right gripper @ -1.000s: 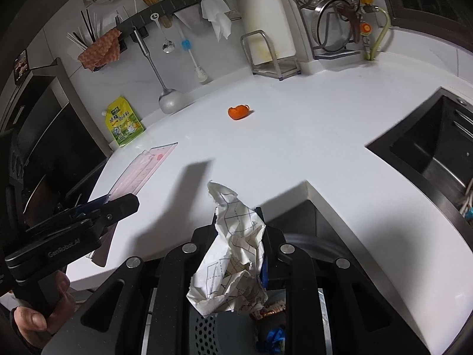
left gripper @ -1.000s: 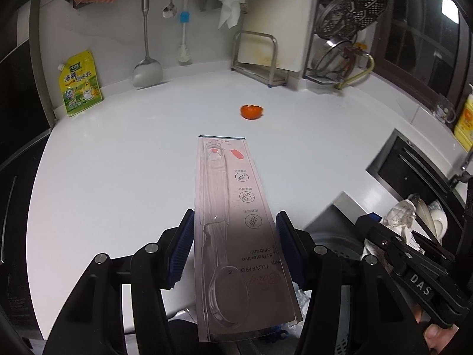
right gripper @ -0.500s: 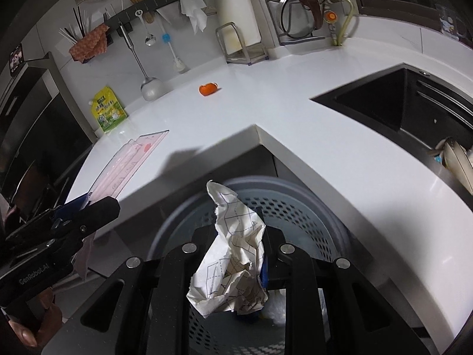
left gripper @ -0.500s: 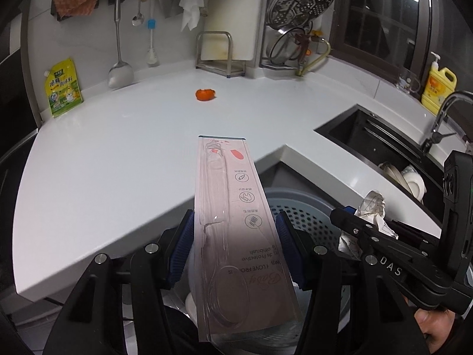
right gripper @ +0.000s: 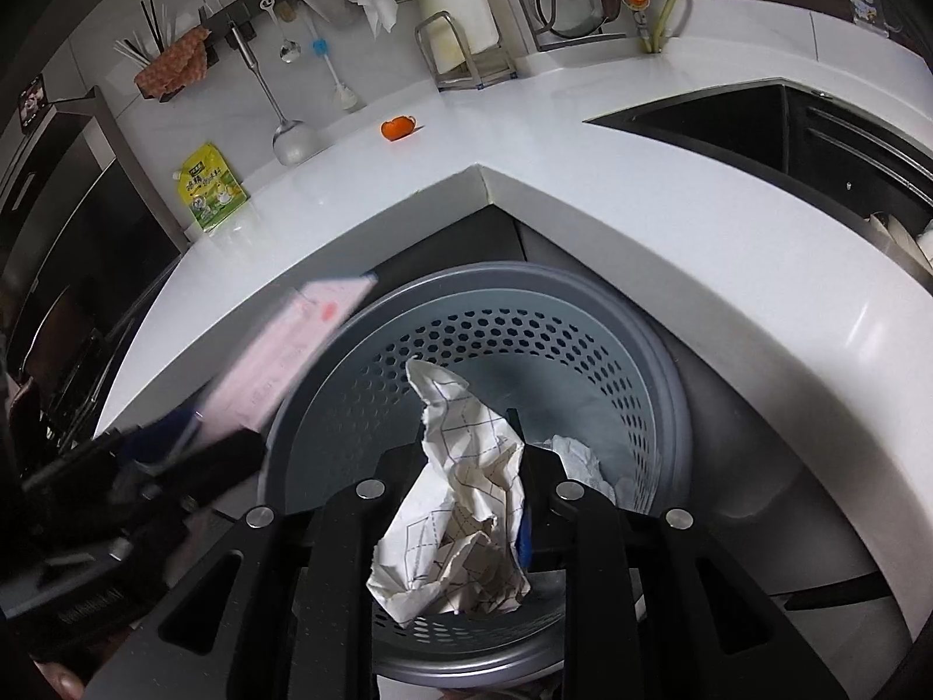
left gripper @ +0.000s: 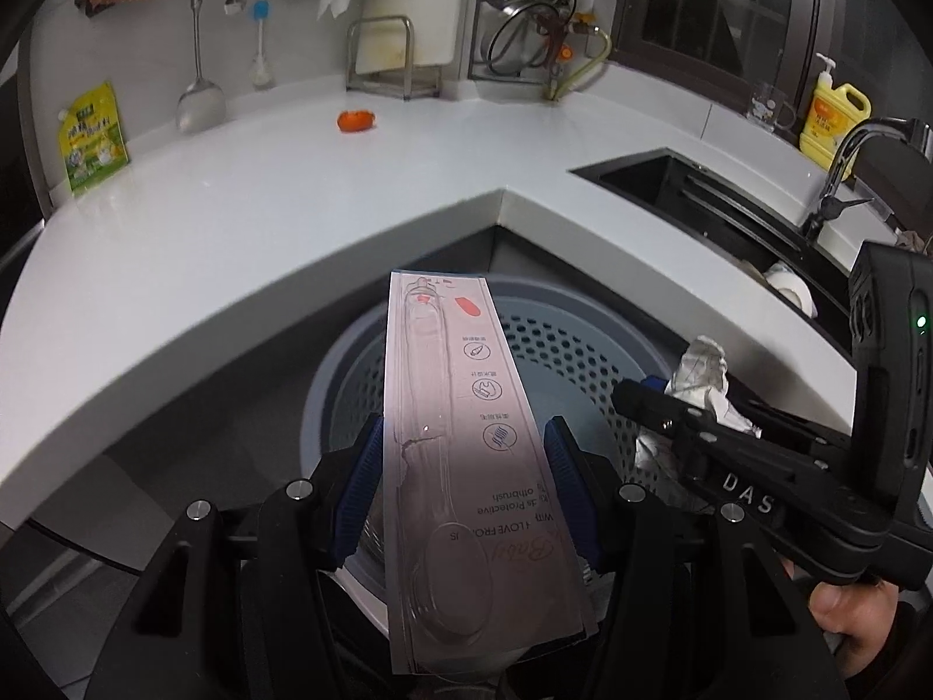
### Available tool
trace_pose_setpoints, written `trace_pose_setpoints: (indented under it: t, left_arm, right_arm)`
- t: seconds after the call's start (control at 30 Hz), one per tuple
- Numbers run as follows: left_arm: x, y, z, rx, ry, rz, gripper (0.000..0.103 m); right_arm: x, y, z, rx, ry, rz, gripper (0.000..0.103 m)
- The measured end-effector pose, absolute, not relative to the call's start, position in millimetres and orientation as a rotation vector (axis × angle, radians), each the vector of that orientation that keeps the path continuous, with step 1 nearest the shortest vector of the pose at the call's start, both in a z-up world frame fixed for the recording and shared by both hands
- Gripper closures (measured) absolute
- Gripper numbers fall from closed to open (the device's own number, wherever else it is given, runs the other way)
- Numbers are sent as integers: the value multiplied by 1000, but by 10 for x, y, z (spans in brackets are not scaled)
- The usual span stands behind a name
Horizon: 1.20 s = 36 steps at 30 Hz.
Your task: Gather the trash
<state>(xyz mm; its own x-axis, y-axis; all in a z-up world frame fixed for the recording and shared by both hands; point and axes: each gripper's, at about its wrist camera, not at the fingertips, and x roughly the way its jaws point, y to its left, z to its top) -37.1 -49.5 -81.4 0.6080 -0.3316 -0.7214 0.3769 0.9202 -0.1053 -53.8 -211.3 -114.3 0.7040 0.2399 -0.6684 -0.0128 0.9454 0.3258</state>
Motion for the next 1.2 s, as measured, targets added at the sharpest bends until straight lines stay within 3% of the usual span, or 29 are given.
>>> trace_pose_setpoints:
  t: [0.4, 0.43, 0.53, 0.57, 0.63, 1.2]
  left_arm:
    - [-399, -502, -947, 59, 849, -385, 48]
    - [-398, -502, -944, 58, 850, -385, 48]
    - [-404, -491, -927, 57, 844, -376, 47]
    - [-409, -487, -918, 54, 841, -373, 42]
    - [-417, -464, -904, 50, 834, -360, 35]
    - [-434, -332, -861, 39, 825, -282, 19]
  right_arm:
    - [-526, -2055, -1197, 305, 787, 164, 77]
    - [-525, -2059, -1197, 308, 785, 163, 74]
    - [-562, -2101, -1175, 329, 766, 157, 48]
    - [-576, -2116, -1167, 331, 759, 148, 44]
    - [-612, -2167, -1151, 350, 750, 144, 42]
    - [-869, -2193, -1161, 319, 754, 16, 36]
